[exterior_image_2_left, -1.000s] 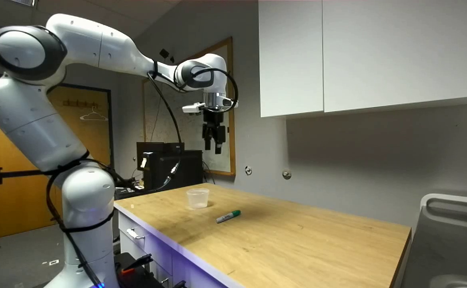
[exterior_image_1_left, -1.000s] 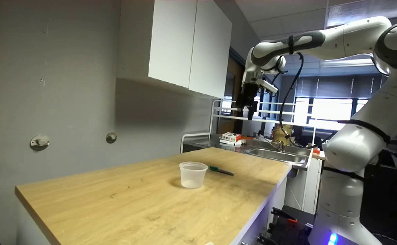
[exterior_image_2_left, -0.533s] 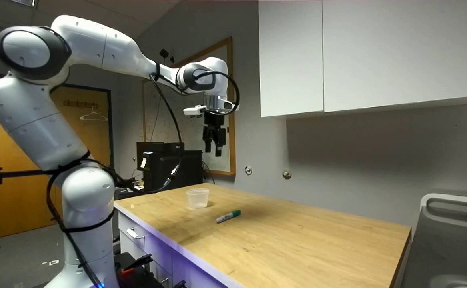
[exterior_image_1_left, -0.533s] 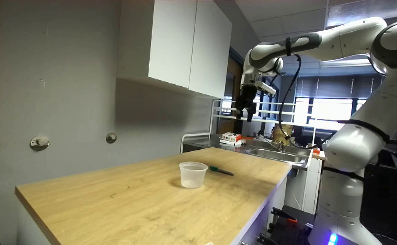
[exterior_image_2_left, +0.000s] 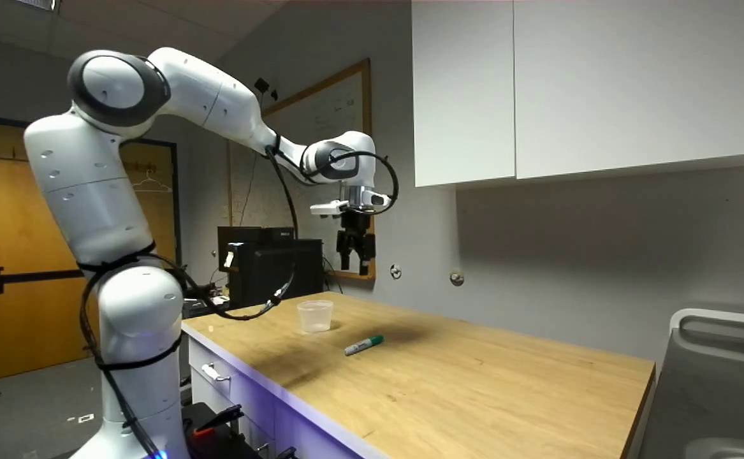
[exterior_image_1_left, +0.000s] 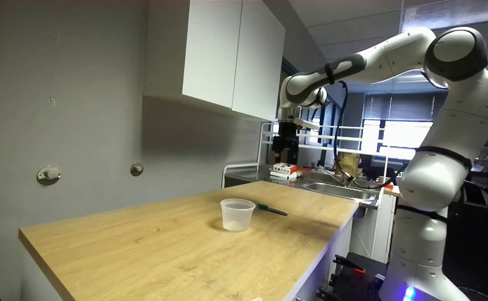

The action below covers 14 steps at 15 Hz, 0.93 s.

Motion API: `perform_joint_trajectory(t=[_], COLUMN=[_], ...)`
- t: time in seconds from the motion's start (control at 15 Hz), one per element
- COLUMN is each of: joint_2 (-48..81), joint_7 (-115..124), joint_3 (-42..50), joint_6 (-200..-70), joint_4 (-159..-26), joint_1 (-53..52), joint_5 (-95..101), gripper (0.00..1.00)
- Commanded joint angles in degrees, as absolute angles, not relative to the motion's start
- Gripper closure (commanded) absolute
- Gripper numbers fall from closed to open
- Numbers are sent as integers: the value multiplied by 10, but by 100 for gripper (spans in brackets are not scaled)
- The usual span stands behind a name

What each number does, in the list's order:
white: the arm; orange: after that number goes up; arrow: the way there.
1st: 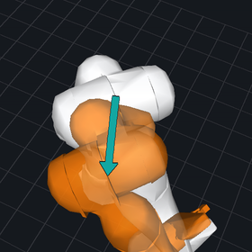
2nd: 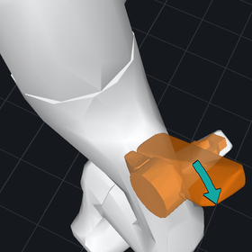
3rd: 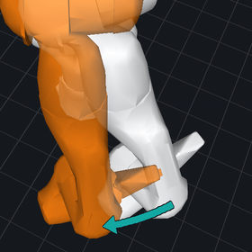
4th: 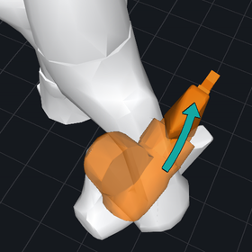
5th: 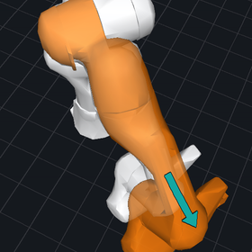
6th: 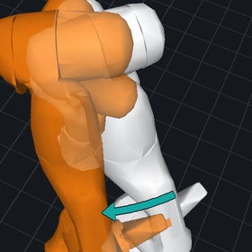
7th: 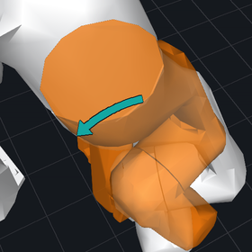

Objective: Pick the pen on the counter and put it in the bowl

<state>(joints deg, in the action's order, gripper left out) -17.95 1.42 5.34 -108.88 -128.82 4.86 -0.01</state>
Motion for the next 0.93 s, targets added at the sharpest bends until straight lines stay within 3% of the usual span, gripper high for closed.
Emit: perform_joint_trajectory(t=[0.0,0.87], joint_2=[-113,75], joint_7=[4,-20], joint_3=[44,47], joint_6=[-1119,-1110], joint_4=[-1265,-1199], joint_1=[44,46], joint_5=[15,13], gripper=[0,0])
